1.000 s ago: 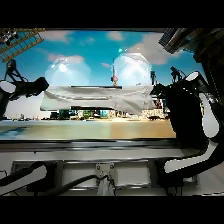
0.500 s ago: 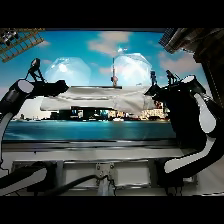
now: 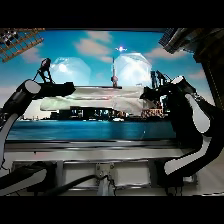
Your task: Fold the clothes and pants, and hang the long-sleeved shirts on hangers.
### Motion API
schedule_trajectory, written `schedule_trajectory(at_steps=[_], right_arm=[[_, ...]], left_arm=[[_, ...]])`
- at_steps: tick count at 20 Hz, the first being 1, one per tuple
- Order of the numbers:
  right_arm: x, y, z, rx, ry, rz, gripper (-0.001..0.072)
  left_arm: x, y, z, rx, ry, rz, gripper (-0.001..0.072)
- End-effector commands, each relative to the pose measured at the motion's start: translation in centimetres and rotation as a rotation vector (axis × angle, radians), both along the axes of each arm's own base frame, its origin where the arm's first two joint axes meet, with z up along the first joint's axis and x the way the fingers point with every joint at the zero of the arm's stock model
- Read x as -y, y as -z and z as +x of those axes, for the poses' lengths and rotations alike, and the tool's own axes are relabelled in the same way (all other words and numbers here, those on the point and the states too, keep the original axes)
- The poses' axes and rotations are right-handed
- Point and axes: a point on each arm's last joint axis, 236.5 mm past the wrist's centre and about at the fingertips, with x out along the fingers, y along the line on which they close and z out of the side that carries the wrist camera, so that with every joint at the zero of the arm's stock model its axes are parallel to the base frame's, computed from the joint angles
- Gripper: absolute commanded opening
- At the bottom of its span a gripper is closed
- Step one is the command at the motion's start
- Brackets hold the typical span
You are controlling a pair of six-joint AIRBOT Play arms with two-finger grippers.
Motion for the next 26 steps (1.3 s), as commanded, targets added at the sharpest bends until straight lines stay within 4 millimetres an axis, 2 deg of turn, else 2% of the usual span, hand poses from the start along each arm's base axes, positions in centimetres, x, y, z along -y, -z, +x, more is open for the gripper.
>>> schedule_trajectory(at_steps=[1,2,5,9,12,15,19,21,26], right_arm=[[-0.7,-0.8,-0.7,-0.020,-0.022,0.032,0.0027],[-0.8,-1.2,-1.1,-0.027,-0.033,0.042,0.0027],[-0.7,-2.1,-2.0,-0.033,-0.069,0.034,0.0027],[-0.2,-3.0,-2.1,-0.013,-0.080,0.012,0.0026],[-0.2,-4.1,-2.0,0.012,-0.081,0.007,0.0026],[0.6,-5.1,-1.9,0.015,-0.097,-0.034,0.0026],[1.4,-6.7,-0.7,0.036,-0.084,-0.071,0.0026],[1.5,-7.2,-0.3,0.041,-0.067,-0.072,0.0026],[1.3,-7.5,-0.3,0.029,-0.053,-0.062,0.0026]], left_arm=[[2.3,0.0,-1.0,-0.006,0.069,0.000,0.0051],[3.3,0.1,-1.5,-0.030,0.107,-0.001,0.0004],[6.6,0.6,-2.3,-0.132,0.208,-0.016,0.0004],[9.6,4.0,-4.2,-0.354,0.329,-0.014,0.0003],[10.8,6.8,-5.3,-0.452,0.362,-0.018,0.0004],[12.1,8.4,-5.9,-0.494,0.366,-0.041,0.0004],[13.6,9.2,-5.0,-0.431,0.350,-0.032,0.0004],[14.0,9.4,-5.2,-0.432,0.357,-0.029,0.0004],[14.7,10.4,-4.7,-0.444,0.317,-0.055,0.0004]])
